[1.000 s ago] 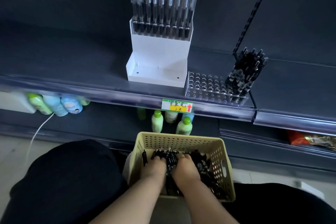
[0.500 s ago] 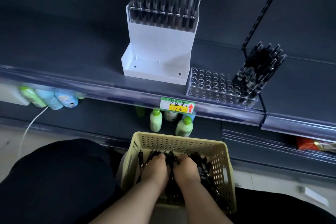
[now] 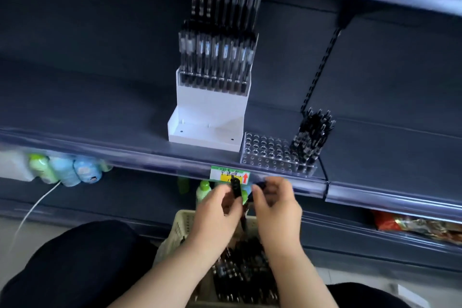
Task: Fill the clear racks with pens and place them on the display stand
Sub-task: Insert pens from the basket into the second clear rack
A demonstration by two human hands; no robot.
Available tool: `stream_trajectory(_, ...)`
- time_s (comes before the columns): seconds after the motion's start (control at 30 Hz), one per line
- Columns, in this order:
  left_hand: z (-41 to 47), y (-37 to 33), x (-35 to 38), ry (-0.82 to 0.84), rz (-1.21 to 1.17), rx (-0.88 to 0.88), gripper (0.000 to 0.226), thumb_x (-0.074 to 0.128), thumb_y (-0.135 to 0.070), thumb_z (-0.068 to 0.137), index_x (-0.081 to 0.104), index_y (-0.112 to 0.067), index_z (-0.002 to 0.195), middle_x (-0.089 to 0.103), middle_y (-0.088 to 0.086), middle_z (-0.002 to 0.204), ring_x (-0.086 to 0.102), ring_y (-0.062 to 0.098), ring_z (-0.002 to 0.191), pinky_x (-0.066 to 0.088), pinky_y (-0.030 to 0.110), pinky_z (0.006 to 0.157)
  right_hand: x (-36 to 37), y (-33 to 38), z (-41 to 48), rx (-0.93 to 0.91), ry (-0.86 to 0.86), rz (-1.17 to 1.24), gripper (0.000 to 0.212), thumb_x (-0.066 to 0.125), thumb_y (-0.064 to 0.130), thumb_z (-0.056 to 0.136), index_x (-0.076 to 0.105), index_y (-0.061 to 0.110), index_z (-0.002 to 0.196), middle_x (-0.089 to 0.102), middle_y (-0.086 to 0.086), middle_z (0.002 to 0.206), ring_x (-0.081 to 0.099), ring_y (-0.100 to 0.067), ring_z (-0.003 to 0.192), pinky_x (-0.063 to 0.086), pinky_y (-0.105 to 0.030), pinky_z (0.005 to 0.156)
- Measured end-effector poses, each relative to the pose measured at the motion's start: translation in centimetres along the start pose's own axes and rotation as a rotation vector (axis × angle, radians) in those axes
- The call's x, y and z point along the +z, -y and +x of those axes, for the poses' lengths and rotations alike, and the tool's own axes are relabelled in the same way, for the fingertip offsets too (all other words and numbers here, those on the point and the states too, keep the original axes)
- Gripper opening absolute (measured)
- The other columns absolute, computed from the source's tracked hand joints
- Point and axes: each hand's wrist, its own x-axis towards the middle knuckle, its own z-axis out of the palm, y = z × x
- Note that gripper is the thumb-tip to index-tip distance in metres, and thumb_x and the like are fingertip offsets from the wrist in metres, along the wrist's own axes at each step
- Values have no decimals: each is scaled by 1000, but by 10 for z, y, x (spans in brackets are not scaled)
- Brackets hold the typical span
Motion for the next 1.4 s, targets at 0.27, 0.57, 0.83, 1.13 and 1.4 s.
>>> stream_trajectory(0.27,57,-63,-31,49,-336,120,25,67,-15,81,57,-37,90,69,-21,86,64,-6,81,47,6,69,-79,63,70,-244,-148,35,18,60,17,82,55,34,89,66,26,85,61,6,73,44,-6,64)
stream_trajectory(0.57,133,-98,-5,99,-461,210,17,62,-31,77,60,-35,93,71,-21,89,66,-4,85,48,7,70,-106,60,151,-248,-200,-112,9,68,22,76,62,28,81,65,18,67,59,9,66,39,1,57)
stream_trajectory(0.83,139,-71,20,69,-445,99,21,67,-26,75,63,-41,89,71,-21,86,66,-5,80,49,9,66,-97,36,159,-212,-177,-265,20,69,19,76,60,34,88,61,22,69,55,14,75,35,4,60)
stream_trajectory(1.13,136,-69,22,73,-486,81,21,70,-10,78,66,-30,84,72,-16,83,66,-5,76,45,1,64,-92,35,162,-235,-111,-344,23,70,24,77,57,39,89,60,24,77,49,18,88,33,7,65)
stream_trajectory(1.4,136,-67,18,87,-516,54,16,67,-19,75,66,-29,87,72,-15,85,67,-2,80,47,5,69,-81,31,160,-267,-119,-554,23,73,20,76,68,26,97,43,31,71,54,-15,86,34,-16,65)
